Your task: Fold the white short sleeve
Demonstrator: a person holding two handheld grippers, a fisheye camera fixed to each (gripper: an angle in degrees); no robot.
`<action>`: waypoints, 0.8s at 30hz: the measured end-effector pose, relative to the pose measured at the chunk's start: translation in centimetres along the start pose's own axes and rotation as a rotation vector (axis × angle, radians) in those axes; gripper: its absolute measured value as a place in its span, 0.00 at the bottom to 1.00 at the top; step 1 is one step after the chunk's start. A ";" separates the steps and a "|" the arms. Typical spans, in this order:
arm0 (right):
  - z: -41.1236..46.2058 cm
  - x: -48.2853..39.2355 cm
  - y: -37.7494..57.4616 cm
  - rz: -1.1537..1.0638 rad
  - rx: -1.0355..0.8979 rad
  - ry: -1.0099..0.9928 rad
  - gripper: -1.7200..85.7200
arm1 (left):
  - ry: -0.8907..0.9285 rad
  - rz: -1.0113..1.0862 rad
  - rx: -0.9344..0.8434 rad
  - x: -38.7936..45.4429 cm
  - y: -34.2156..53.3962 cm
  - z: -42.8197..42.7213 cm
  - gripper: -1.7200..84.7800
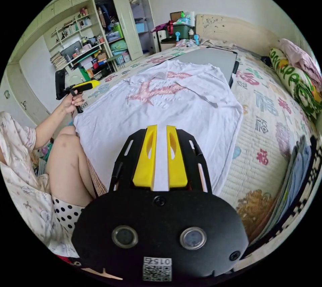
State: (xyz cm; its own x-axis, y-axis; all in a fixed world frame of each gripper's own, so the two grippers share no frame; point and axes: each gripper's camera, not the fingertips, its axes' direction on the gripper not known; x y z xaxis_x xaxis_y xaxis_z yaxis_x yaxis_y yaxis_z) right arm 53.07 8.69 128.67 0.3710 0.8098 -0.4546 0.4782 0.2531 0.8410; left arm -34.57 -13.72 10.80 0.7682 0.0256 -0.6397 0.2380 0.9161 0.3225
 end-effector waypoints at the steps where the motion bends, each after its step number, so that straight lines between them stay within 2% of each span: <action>1: -0.6 -0.5 0.9 0.015 0.014 0.018 0.09 | -0.009 0.011 -0.075 0.8 1.2 -0.1 0.02; 2: -1.8 -1.6 2.4 0.028 0.022 0.062 0.10 | -0.025 0.013 -0.163 1.5 1.9 -0.2 0.03; 4: -3.3 -3.0 3.9 0.055 -0.005 0.143 0.12 | -0.037 0.030 -0.222 2.3 3.2 -1.7 0.03; 6: -5.2 -3.3 5.7 0.154 -0.012 0.207 0.12 | -0.061 0.008 -0.205 2.1 5.0 -4.5 0.04; 10: -7.6 -1.2 8.4 0.368 0.038 0.151 0.13 | -0.112 -0.215 -0.202 -2.4 11.2 -10.2 0.09; 14: -8.0 -0.1 10.0 0.552 0.036 0.143 0.15 | -0.158 -0.360 -0.314 -4.4 18.0 -11.4 0.13; 18: -6.1 -1.1 9.3 0.581 -0.061 0.126 0.16 | -0.110 -0.373 -0.414 -4.0 21.8 -9.9 0.13; 24: -6.1 -2.8 7.0 0.565 -0.078 0.147 0.16 | -0.082 -0.461 -0.354 -4.5 23.9 -9.1 0.11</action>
State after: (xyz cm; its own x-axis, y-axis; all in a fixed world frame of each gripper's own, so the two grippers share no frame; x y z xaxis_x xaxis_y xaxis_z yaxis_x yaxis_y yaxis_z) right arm 50.51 11.47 137.67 0.4342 0.8939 0.1111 0.1769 -0.2055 0.9625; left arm -37.70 11.69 15.04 0.6796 -0.4250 -0.5978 0.3559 0.9037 -0.2379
